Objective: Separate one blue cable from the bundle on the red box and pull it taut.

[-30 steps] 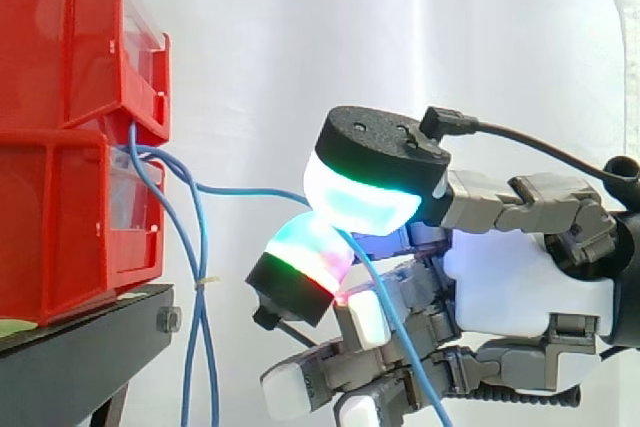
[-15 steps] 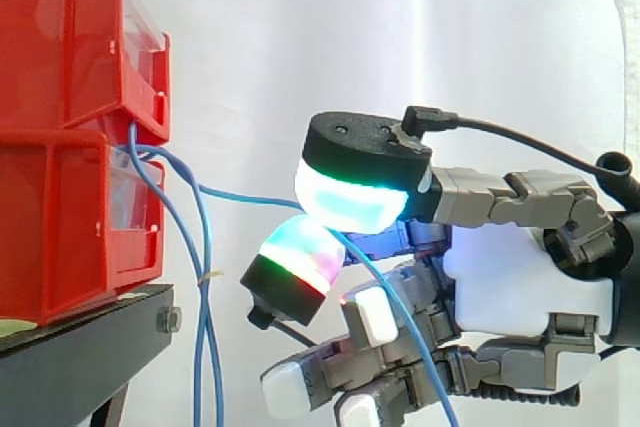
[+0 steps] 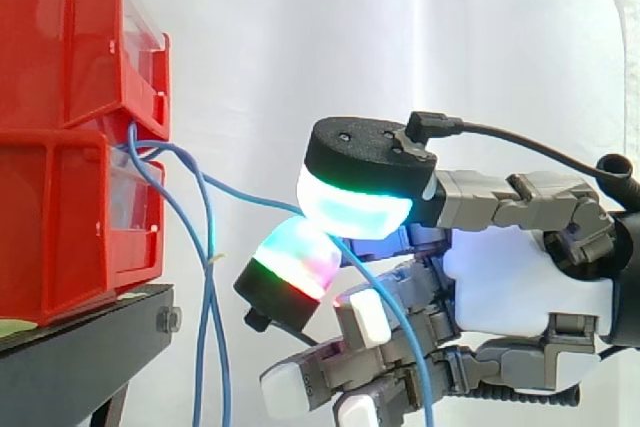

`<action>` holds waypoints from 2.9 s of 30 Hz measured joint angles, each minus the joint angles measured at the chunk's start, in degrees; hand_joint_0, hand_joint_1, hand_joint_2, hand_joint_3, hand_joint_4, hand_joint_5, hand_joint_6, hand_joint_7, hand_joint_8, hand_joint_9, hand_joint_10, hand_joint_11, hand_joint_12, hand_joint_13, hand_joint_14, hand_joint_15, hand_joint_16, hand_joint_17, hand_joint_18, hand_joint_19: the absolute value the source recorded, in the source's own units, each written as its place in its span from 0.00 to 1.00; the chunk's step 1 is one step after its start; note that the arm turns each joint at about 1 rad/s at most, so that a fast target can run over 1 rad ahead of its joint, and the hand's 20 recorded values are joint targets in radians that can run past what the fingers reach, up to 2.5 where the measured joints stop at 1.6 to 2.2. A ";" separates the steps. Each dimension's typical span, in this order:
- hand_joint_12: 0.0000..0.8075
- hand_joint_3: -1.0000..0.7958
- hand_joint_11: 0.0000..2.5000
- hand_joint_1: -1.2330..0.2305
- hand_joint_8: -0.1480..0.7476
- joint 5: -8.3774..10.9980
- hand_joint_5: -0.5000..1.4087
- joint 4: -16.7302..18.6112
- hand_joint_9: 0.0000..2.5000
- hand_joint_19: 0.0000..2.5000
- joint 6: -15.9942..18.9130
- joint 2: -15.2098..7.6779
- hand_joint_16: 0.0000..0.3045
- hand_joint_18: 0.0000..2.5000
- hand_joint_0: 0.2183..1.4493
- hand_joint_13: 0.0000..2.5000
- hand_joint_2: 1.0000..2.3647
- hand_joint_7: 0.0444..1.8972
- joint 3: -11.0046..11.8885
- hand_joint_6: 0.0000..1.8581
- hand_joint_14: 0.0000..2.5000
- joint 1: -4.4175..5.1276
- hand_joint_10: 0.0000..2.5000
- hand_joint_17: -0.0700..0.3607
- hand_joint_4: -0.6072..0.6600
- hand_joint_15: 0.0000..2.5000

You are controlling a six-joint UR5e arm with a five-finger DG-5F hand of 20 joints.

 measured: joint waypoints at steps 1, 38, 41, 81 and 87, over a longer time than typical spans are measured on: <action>0.52 0.59 0.21 0.29 0.52 0.00 0.19 0.00 0.48 0.12 0.00 0.00 0.17 0.37 0.30 0.34 0.01 0.60 0.00 0.46 0.00 0.02 0.00 0.43 0.49 0.10; 0.53 0.66 0.27 0.26 0.53 0.23 0.21 -0.12 0.53 0.14 -0.06 0.00 0.17 0.38 0.33 0.36 0.04 0.73 -0.01 0.48 0.00 0.00 0.01 0.43 0.31 0.11; 0.53 0.66 0.27 0.27 0.53 0.12 0.21 -0.42 0.53 0.14 0.07 0.01 0.17 0.38 0.32 0.35 0.05 0.72 -0.01 0.48 0.00 0.00 0.01 0.43 0.32 0.11; 0.54 0.61 0.14 0.31 0.53 -3.11 0.21 -11.31 0.37 0.13 -0.17 1.59 0.18 0.37 0.28 0.33 0.16 0.69 0.01 0.47 0.00 -2.04 0.00 0.45 0.34 0.10; 0.54 0.60 0.06 0.32 0.52 -3.08 0.21 -12.03 0.33 0.13 -0.19 2.66 0.18 0.38 0.27 0.32 0.21 0.70 -0.01 0.47 0.00 -2.04 0.00 0.45 0.35 0.07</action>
